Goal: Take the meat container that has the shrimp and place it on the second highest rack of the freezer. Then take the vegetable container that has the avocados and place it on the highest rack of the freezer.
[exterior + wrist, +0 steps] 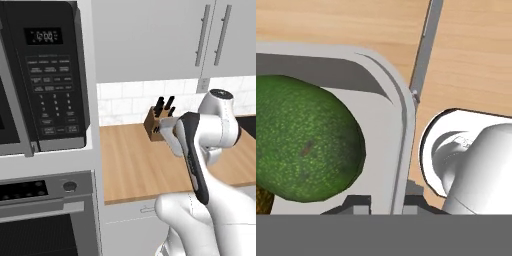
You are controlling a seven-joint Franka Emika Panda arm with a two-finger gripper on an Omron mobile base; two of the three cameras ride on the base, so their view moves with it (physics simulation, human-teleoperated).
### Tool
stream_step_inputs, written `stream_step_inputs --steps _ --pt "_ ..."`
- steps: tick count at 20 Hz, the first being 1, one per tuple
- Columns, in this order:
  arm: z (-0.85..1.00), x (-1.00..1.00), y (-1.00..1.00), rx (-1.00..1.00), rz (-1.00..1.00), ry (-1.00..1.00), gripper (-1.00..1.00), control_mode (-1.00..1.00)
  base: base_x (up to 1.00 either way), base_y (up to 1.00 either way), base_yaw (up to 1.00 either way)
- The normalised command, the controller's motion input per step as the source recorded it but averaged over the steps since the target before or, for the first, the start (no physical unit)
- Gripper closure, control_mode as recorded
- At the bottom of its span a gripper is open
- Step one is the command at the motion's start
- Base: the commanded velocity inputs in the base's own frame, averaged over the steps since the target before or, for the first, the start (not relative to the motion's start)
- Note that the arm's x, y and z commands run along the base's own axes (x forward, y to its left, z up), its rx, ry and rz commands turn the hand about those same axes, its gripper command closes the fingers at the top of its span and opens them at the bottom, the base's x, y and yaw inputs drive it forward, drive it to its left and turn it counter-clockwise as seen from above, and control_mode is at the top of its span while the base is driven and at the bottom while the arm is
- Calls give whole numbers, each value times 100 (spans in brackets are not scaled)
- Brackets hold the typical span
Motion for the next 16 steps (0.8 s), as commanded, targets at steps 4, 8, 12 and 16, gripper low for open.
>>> stream_step_inputs --steps 4,8,12,16 --pt "0 -9 0 1 -13 0 100 -100 0 0 0" --pt "0 -8 0 0 -19 0 100 -100 0 0 0" --pt "0 0 0 0 -6 0 100 -100 0 0 0" --pt "0 0 9 -9 0 0 100 -100 0 0 0"
